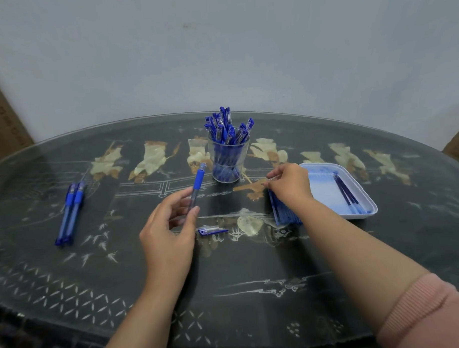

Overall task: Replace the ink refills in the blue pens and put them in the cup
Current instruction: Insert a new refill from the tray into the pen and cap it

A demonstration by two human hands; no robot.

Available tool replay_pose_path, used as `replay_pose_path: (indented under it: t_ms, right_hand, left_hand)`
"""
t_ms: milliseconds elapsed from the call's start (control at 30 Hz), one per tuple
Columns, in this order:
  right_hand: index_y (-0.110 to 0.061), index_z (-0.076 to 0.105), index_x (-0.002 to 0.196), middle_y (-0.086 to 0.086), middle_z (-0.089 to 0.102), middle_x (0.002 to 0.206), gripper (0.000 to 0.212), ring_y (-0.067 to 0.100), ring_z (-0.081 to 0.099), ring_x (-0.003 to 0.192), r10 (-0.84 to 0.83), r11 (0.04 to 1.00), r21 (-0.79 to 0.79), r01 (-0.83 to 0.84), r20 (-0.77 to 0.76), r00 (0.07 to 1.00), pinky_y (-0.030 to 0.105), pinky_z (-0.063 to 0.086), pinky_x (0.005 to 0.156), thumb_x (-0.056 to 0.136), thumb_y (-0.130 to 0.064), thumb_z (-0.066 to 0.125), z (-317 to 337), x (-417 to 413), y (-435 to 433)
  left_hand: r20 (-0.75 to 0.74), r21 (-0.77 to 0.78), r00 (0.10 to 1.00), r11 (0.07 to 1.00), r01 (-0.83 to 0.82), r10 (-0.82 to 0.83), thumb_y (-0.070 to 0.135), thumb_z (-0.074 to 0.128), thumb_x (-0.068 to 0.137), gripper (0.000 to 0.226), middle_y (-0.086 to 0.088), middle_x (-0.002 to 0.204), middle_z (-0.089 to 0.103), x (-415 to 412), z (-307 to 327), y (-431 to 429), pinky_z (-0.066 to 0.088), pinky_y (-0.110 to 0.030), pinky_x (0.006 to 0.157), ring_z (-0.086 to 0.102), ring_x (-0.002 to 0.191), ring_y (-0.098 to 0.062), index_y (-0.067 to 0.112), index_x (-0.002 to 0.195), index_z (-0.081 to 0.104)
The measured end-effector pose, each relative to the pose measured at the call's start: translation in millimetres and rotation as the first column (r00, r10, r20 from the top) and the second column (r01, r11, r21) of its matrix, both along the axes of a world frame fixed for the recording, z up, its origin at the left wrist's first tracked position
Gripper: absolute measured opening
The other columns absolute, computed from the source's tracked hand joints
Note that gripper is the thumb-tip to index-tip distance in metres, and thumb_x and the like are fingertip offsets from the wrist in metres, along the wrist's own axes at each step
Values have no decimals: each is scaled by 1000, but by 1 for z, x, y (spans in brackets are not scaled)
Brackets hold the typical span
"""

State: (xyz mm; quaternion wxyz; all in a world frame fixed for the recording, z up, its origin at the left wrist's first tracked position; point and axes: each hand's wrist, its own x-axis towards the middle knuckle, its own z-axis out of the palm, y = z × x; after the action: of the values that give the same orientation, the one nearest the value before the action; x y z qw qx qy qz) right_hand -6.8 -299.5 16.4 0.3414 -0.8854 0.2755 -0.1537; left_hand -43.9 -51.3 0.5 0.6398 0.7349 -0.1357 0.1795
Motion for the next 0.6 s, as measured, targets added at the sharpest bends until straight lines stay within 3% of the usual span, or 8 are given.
replay_pose_path:
  t_ms: [200, 433, 600]
  right_hand:
    - [-17, 69, 90, 10, 67, 103, 10, 23, 61, 96, 16, 999, -50, -17, -5, 1000, 28, 45, 77, 85, -10, 73, -5, 1, 0]
    - [-20, 66, 86, 10, 66, 101, 12, 20, 56, 87, 27, 997, -77, -27, 0, 1000, 27, 43, 76, 85, -11, 74, -4, 4, -1]
    - [-15, 71, 92, 11, 67, 101, 8, 23, 59, 92, 17, 996, -87, -15, 20, 1000, 29, 45, 77, 86, -10, 71, -4, 4, 0]
  left_hand:
    - [-18, -6, 1000, 1000, 9, -9, 0, 71, 84, 40, 8, 97, 69, 0, 1, -1, 46, -7, 78, 64, 92, -3, 30, 110, 67]
    - [-26, -8, 1000, 1000, 4, -4, -1, 72, 83, 40, 6, 98, 69, 0, 1, -1, 46, -5, 77, 64, 91, -2, 29, 110, 68]
    - [-29, -17, 1000, 1000, 9, -10, 0, 71, 83, 40, 4, 97, 69, 0, 1, -1, 46, -6, 76, 64, 89, -2, 29, 110, 68]
